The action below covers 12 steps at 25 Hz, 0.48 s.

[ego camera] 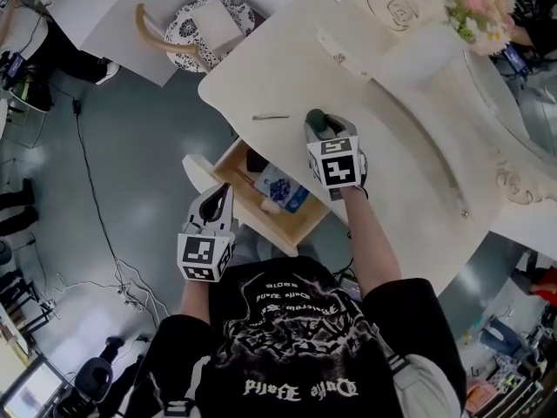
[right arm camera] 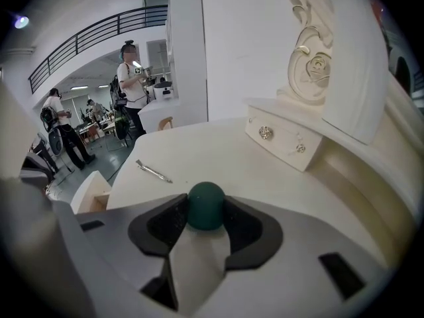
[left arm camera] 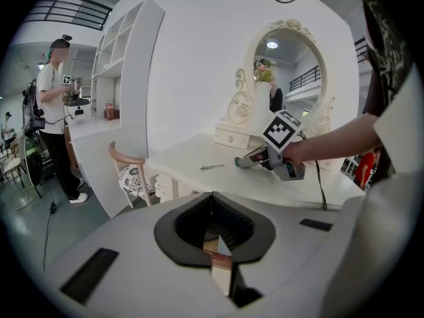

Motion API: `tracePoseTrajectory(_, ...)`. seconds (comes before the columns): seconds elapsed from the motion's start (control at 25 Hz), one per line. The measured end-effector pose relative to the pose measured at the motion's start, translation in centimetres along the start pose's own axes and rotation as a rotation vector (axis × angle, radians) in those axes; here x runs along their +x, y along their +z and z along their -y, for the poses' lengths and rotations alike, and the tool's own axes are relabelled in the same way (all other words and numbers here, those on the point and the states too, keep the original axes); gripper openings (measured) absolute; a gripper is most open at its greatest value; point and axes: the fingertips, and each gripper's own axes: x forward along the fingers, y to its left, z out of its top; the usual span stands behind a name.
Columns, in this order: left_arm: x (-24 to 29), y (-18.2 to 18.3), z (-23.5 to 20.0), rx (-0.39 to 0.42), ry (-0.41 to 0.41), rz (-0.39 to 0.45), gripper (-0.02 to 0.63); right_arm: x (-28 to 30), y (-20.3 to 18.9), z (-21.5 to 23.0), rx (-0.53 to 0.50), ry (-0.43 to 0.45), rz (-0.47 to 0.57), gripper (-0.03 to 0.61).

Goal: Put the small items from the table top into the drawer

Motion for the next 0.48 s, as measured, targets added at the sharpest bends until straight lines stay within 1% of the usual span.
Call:
tracePoseTrajectory(0.16,-0.04,0.06,0.13,0.002,-0.004,0.003,0.015,-0.14,-0.11,0.44,-0.003,-0.023,-0.005,0.116)
tracePoseTrajectory(0.28,-0.01,0.03,0.47,0.002,-0.011,0.004,0.015,-0.26,-0.05,0.6,0.009,-0.02,0.009,0.107)
tracePoseTrajectory(0.48,-0.26,-0.15,0.76,0.005,-0.019,0.005,0.015,-0.93,0.07,0.99,0.019,-0.043,0.039,0.095)
